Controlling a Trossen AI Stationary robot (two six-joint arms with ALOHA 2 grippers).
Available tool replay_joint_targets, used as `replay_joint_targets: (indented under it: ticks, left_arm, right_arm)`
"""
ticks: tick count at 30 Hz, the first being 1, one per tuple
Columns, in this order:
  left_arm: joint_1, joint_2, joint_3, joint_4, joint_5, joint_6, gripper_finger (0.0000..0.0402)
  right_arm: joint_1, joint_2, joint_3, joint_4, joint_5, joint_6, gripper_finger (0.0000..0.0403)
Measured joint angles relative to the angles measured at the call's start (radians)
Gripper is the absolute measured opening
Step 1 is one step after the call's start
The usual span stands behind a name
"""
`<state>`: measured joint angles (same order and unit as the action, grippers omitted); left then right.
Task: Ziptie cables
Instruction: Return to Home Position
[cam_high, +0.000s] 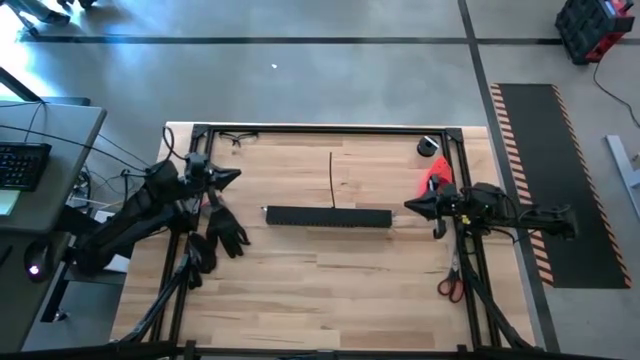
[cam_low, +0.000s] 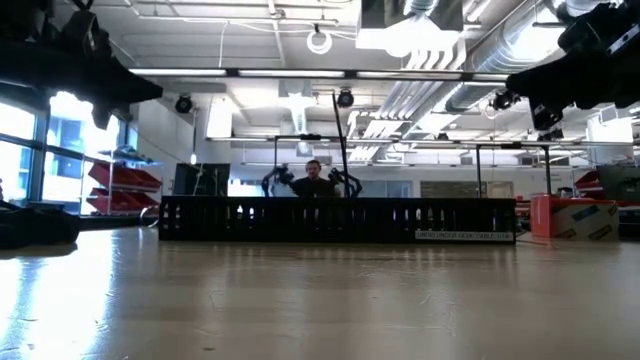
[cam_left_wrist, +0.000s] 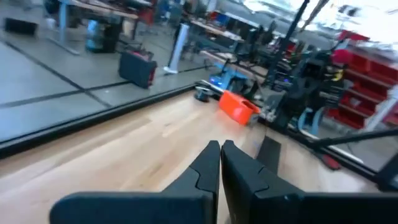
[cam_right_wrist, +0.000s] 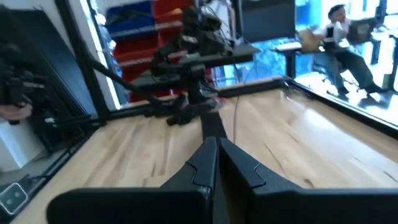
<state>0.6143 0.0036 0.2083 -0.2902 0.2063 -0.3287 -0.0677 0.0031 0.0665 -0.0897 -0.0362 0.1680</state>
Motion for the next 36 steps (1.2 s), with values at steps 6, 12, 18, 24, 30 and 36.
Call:
replay_joint_targets:
  ticks: [6, 12, 18, 24, 30, 36]
  left_arm:
    - [-0.037, 0.001, -0.137, 0.21, 0.072, -0.019, 0.0]
    - [-0.108, 0.017, -0.195, 0.372, 0.035, 0.026, 0.0]
    - [-0.275, 0.031, -0.196, 0.361, -0.098, 0.092, 0.0]
    - [-0.442, 0.046, -0.196, 0.357, -0.22, 0.173, 0.0]
    - [-0.507, 0.076, -0.196, 0.349, -0.227, 0.203, 0.0]
    - [-0.507, 0.114, -0.196, 0.306, -0.27, 0.205, 0.0]
  right_arm:
    - [0.0, 0.001, -0.057, 0.165, -0.129, 0.007, 0.0]
    - [0.0, -0.001, -0.057, 0.168, -0.134, -0.001, 0.0]
    - [0.0, 0.001, -0.057, 0.162, -0.134, 0.011, 0.0]
    - [0.0, 0.001, -0.058, 0.161, -0.13, -0.013, 0.0]
    - [0.0, 0.001, -0.058, 0.151, -0.13, -0.051, 0.0]
    - [0.0, 0.018, -0.058, 0.124, -0.09, -0.131, 0.0]
